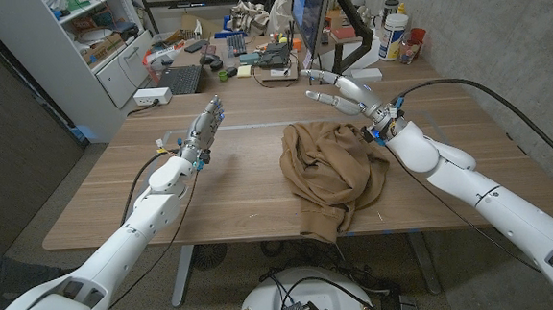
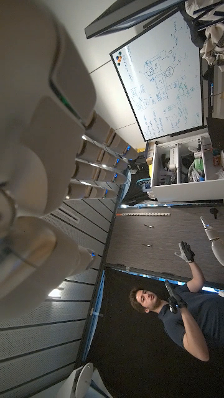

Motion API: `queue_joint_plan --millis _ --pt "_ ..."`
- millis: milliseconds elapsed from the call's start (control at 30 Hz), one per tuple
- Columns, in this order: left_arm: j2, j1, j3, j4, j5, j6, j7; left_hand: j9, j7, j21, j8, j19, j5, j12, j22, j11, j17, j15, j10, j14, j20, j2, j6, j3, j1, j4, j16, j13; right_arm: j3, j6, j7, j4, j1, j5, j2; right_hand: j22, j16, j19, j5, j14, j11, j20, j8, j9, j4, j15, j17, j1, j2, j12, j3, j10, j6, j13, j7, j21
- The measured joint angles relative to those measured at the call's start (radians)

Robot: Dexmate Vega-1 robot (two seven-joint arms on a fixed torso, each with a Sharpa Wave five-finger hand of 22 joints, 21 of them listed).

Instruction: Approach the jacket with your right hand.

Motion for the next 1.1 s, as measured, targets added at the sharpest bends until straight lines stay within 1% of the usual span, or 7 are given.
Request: queue_joint_plan --millis 133,433,800,967,1100 --pt "0.001 0.002 0.0 -0.002 0.0 0.0 0.001 0.0 -0.006 0.0 0.0 0.0 0.0 0.0 0.0 0.0 0.0 0.0 0.0 0.0 0.0 0.0 0.006 0.0 0.0 0.0 0.0 0.0 -0.005 -0.009 -0.005 -0.006 0.0 -0.013 -0.005 0.0 0.0 0.0 0.008 0.0 0.0 0.0 0.0 0.0 0.0 0.0 0.0 0.0 0.0 0.0 0.0 0.0 0.0 0.0 0.0 0.0" --pt "0.003 0.005 -0.001 -0.008 0.002 0.0 0.005 0.0 -0.005 0.0 0.0 -0.005 0.0 0.0 0.0 0.0 0.0 -0.008 0.0 -0.008 0.005 0.0 0.005 0.0 0.0 0.0 0.0 0.0 -0.016 -0.033 -0.024 -0.018 0.0 -0.056 -0.017 0.0 0.0 0.0 0.008 0.0 0.0 0.0 0.0 0.0 0.0 0.0 0.0 0.0 0.0 0.0 0.0 0.0 -0.004 0.0 -0.003 0.0" --pt "0.004 0.009 -0.002 -0.013 0.003 0.0 0.009 0.0 -0.005 0.0 0.0 -0.005 0.0 0.0 0.0 0.0 0.0 -0.008 0.0 -0.008 0.005 0.0 0.005 -0.003 0.0 0.003 0.0 0.0 -0.034 -0.06 -0.048 -0.03 0.004 -0.102 -0.032 0.0 0.0 0.0 0.008 0.0 0.0 0.0 0.0 0.0 0.0 0.0 0.0 0.0 0.0 0.0 0.0 0.0 -0.003 0.0 -0.004 0.0" --pt "0.005 0.01 -0.002 -0.013 0.003 0.0 0.009 0.0 -0.005 0.0 0.0 -0.005 0.0 0.0 0.0 0.0 0.0 -0.008 0.0 -0.008 0.005 0.0 0.005 -0.003 0.0 0.003 0.0 0.0 -0.041 -0.073 -0.054 -0.035 0.006 -0.118 -0.038 0.0 0.0 0.0 0.008 0.0 0.0 0.0 0.0 0.0 0.0 0.0 0.0 0.0 0.0 0.0 0.0 0.0 -0.003 0.0 -0.011 0.0" --pt "0.005 0.011 -0.002 -0.014 0.003 0.0 0.01 0.0 -0.005 0.0 0.0 -0.005 0.0 0.0 0.0 0.0 0.0 -0.008 0.0 -0.008 0.005 0.0 0.005 -0.003 0.0 0.003 0.0 0.0 -0.048 -0.084 -0.057 -0.038 0.009 -0.13 -0.043 0.0 0.0 0.0 0.008 0.0 0.0 0.0 0.0 0.0 -0.003 0.0 0.0 0.0 0.0 0.0 -0.003 0.0 -0.003 0.0 -0.011 0.0"
